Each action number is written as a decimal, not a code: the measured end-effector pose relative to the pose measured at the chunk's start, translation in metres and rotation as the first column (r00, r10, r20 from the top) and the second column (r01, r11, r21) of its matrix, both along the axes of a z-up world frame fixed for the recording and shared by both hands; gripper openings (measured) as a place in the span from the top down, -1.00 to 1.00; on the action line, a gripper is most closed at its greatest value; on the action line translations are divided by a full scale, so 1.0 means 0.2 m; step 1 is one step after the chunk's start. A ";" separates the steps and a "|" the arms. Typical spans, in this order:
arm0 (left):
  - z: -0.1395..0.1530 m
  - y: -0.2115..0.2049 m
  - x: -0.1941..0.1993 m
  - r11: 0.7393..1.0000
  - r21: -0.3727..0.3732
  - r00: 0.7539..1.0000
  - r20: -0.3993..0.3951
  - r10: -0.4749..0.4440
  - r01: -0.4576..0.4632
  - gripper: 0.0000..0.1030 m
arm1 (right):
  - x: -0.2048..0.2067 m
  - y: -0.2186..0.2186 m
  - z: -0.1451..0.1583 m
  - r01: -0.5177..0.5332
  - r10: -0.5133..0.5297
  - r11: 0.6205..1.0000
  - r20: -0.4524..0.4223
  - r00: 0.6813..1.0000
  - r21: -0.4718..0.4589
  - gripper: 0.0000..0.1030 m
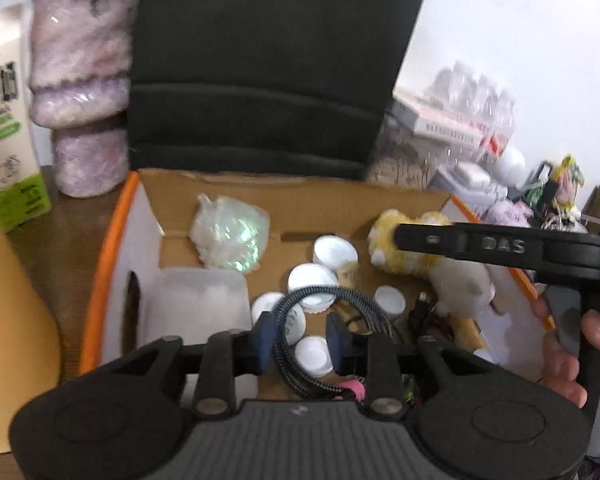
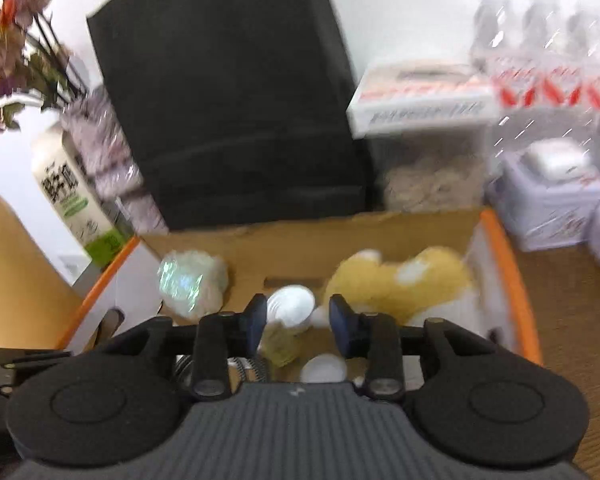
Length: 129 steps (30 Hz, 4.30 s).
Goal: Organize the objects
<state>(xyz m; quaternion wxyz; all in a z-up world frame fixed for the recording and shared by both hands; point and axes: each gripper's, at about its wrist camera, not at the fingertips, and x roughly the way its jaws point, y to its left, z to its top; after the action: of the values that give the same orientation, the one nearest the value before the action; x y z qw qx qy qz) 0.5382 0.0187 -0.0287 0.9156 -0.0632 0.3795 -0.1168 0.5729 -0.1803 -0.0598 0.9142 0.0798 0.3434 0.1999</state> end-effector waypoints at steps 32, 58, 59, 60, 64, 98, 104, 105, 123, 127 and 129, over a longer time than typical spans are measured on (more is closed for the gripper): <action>0.19 -0.01 -2.25 0.991 -0.081 0.961 0.247 0.122 -0.105 -0.37 | -2.57 -0.41 0.23 -0.002 -0.005 1.000 0.262 0.965 0.026 -1.00; -0.18 -0.01 -0.85 0.978 0.210 0.978 0.207 -0.026 -0.018 -0.16 | -0.89 0.13 -0.11 -0.077 0.093 0.973 0.063 0.994 -0.218 -0.39; -0.19 0.00 -0.81 0.982 0.189 0.981 0.191 -0.027 -0.010 -0.15 | -0.85 0.15 -0.15 -0.090 0.102 0.966 0.038 0.994 -0.243 -0.32; -0.20 0.01 -0.78 0.984 0.181 0.984 0.175 -0.031 -0.001 -0.15 | -0.81 0.16 -0.17 -0.088 0.097 0.961 0.021 0.995 -0.262 -0.20; -0.25 -0.07 -0.64 0.988 0.157 0.995 0.096 -0.026 0.010 -0.10 | -0.80 0.12 -0.22 -0.061 0.068 0.975 0.028 0.997 -0.213 0.47; 0.35 -0.15 -1.55 0.998 -0.054 0.918 0.392 0.054 -0.036 0.84 | -1.90 -0.37 0.15 0.099 -0.095 0.995 0.280 0.955 0.000 0.47; 0.31 -0.13 -1.77 0.989 -0.146 0.942 0.328 0.074 -0.027 0.84 | -2.16 -0.36 0.11 0.048 -0.041 0.999 0.240 0.970 -0.024 0.47; 0.31 -0.12 -1.81 0.987 -0.161 0.945 0.319 0.072 -0.020 0.84 | -2.21 -0.36 0.11 0.036 -0.028 0.999 0.247 0.969 -0.031 0.47; 0.36 0.00 -1.60 0.987 -0.161 0.942 0.332 0.050 0.004 0.84 | -1.97 -0.37 0.27 -0.012 0.012 1.000 0.304 0.952 -0.004 0.47; 0.41 0.01 -1.16 0.996 -0.079 0.941 0.337 -0.009 0.037 0.84 | -1.54 -0.30 0.36 -0.027 0.024 1.000 0.315 0.949 0.003 0.47; 0.42 0.02 -0.89 0.995 -0.085 0.956 0.294 -0.018 0.045 0.83 | -1.26 -0.27 0.38 -0.028 0.017 0.999 0.280 0.960 0.037 0.47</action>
<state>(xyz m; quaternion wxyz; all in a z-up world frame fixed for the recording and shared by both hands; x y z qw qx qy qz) 0.3604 0.0222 0.0559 0.9559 -0.0805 0.2349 -0.1567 0.3212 -0.2345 0.0159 0.9494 0.0654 0.2078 0.2264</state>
